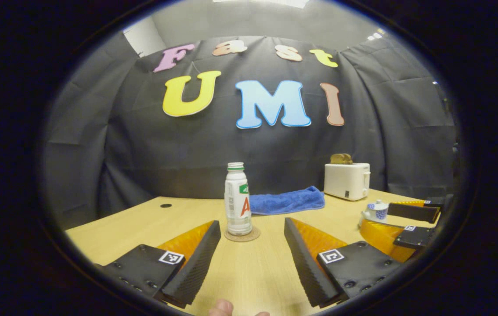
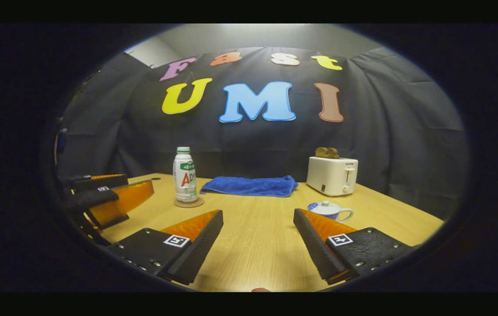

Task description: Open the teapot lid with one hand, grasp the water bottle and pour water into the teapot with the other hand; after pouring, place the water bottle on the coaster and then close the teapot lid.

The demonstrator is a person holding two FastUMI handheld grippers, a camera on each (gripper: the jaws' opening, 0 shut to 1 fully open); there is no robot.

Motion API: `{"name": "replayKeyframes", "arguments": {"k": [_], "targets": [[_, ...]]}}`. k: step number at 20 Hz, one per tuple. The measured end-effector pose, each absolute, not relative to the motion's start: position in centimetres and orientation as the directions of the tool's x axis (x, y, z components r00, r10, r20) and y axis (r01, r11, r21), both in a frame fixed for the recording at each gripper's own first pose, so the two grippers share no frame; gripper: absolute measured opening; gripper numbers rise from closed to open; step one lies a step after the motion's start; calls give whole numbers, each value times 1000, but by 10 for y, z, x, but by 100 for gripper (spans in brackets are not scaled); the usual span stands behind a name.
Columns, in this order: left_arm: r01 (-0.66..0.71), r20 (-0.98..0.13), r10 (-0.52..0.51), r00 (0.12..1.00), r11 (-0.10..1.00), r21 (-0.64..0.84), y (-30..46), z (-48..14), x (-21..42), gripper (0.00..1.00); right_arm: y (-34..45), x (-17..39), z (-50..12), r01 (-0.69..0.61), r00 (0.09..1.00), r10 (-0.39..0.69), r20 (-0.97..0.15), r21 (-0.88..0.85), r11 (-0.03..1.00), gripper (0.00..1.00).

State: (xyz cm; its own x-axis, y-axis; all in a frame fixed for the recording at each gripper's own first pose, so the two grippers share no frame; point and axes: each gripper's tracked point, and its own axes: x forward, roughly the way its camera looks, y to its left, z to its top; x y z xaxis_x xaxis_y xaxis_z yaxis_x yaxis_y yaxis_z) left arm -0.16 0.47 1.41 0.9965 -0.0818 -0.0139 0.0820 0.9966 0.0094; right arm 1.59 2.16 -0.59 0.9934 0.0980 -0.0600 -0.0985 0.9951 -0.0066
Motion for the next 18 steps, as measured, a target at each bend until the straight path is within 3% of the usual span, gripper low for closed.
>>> {"name": "replayKeyframes", "arguments": {"k": [3,4,6,11,17,18], "targets": [[78,-51,-75,996,995,55,-7,-5,-19,100,17,2,-5,-46,998,46,-31,-11,999,99],[32,-7,-31,999,997,64,2,6,-18,100,14,-1,-4,-32,999,32,-12,-7,999,99],[53,-13,-53,998,998,-16,-12,-1,-28,100,14,-7,-2,-19,1000,19,1,-7,1000,98],[5,-10,-5,1000,1000,-9,-7,-1,-28,100,15,-5,-3,-26,1000,26,-3,-5,1000,96],[91,-11,-91,996,996,-13,-24,-3,-25,100,10,-5,-3,-5,1000,5,-6,-4,1000,96],[111,-10,-111,994,994,-12,-27,-2,-25,95,10,-5,-3,1,1000,-1,-6,-3,1000,96]]}}
